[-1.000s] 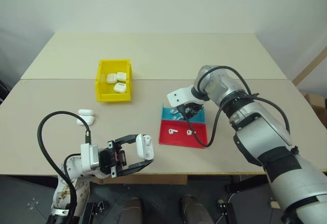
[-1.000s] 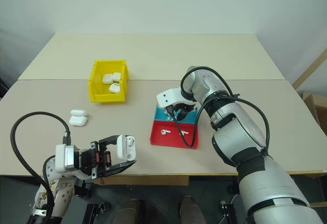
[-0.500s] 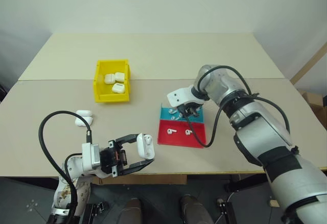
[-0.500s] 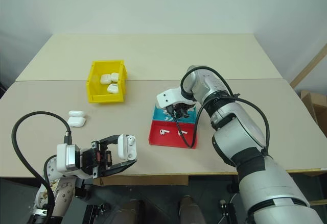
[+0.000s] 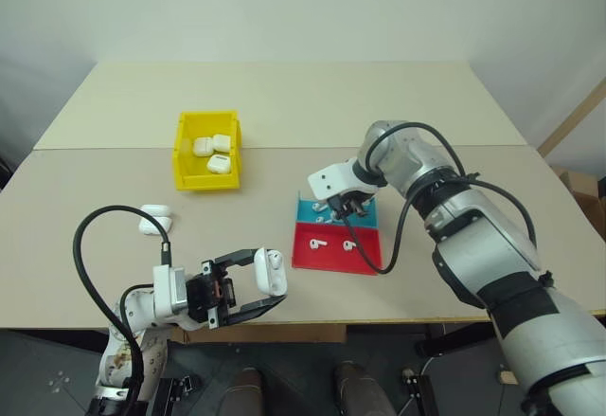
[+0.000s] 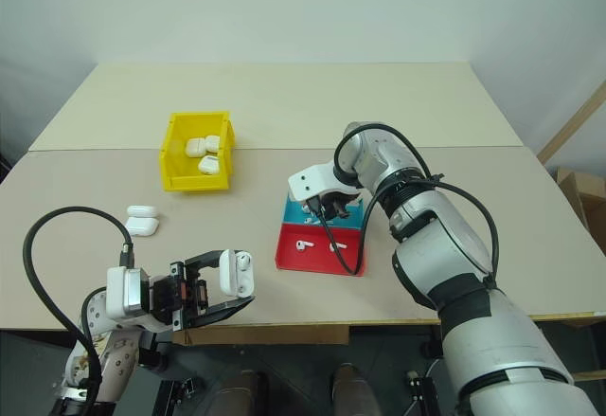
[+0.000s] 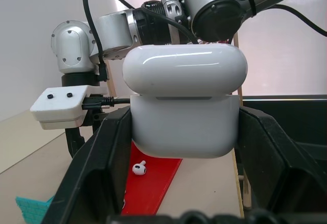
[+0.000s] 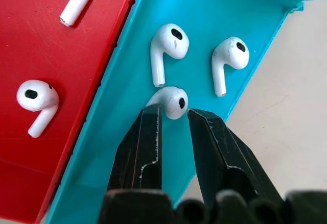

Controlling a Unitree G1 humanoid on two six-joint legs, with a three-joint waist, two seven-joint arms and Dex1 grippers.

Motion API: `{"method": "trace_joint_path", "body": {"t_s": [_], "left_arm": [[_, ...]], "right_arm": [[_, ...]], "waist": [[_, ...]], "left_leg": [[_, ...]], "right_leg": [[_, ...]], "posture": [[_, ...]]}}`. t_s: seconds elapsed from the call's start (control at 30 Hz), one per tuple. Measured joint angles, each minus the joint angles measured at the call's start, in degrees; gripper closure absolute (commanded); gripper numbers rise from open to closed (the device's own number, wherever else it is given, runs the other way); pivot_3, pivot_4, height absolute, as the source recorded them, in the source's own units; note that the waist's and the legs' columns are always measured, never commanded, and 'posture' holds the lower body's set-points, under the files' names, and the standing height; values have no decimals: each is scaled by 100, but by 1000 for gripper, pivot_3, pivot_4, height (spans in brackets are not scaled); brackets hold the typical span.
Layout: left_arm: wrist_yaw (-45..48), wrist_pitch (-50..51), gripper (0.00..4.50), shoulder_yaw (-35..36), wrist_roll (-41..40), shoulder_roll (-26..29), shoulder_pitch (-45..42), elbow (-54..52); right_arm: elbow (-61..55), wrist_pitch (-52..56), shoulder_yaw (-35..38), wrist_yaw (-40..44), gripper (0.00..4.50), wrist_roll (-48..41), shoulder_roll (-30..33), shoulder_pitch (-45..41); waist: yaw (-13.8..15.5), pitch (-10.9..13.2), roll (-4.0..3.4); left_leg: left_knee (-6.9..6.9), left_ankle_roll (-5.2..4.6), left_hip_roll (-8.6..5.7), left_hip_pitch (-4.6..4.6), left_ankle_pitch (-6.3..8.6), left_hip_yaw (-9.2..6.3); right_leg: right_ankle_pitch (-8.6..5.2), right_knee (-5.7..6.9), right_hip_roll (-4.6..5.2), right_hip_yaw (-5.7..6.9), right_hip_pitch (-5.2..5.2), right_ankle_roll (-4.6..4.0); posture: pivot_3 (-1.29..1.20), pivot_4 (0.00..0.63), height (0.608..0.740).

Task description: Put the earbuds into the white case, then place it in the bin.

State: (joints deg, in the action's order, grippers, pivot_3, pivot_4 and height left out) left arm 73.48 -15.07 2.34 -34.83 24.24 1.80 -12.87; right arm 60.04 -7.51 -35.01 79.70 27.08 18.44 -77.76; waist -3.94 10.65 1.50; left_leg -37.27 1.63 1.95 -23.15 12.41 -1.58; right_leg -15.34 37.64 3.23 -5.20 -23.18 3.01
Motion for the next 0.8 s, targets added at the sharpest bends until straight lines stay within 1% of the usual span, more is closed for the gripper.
{"method": "trace_joint_path", "body": {"t_s": [0.2, 0.37, 0.53, 0.57, 0.6, 0.63, 0.8], "left_arm": [[-10, 0, 1735, -3, 14, -1, 1, 0], [-23, -5, 1735, -30, 72, -22, 8, 0], [-26, -5, 1735, -31, 82, -23, 11, 0], [-28, -5, 1735, -31, 88, -24, 12, 0], [-30, -5, 1735, -31, 89, -24, 12, 0], [-33, -5, 1735, -32, 92, -24, 16, -1], [-39, -5, 1735, -39, 104, -24, 23, -1]], "right_arm": [[-96, -148, 11, 7, 3343, 89, 128, -44], [-335, -100, 227, -7, 3343, 60, 150, -89], [-617, 102, 364, 243, 3343, -148, 140, -107], [-704, 230, 395, 289, 2937, -152, 136, -103], [-744, 321, 403, 307, 2753, -153, 129, -102], [-788, 482, 412, 335, 2431, -152, 114, -99], [-1092, 1018, 408, 417, 2431, -142, 82, 75]], "waist": [[0, 0, 0], [-7, 0, 0], [-4, 0, 0], [-3, 0, 0], [-2, 0, 0], [-3, 0, 0], [-2, 0, 0]], "left_leg": [[0, 0, 0, 0, 0, 0], [0, 0, 1, 0, 0, 0], [0, 0, 0, -1, 0, -1], [0, 0, 0, -1, 0, -1], [0, 0, 0, 0, 0, -1], [0, 0, 0, -1, 0, -1], [0, 0, 0, -1, 0, -1]], "right_leg": [[0, 0, 0, 0, 0, 0], [0, 0, -1, 0, -1, 0], [0, 0, 0, 0, 0, 0], [0, 0, 0, 1, 0, 0], [0, 0, 0, 1, 0, 0], [0, 1, 0, 0, 0, 0], [0, 0, 0, 0, -1, 0]], "posture": [[0, 150, 740], [0, 150, 740], [0, 150, 740], [0, 150, 740], [0, 150, 740], [0, 150, 740], [0, 150, 740]]}}
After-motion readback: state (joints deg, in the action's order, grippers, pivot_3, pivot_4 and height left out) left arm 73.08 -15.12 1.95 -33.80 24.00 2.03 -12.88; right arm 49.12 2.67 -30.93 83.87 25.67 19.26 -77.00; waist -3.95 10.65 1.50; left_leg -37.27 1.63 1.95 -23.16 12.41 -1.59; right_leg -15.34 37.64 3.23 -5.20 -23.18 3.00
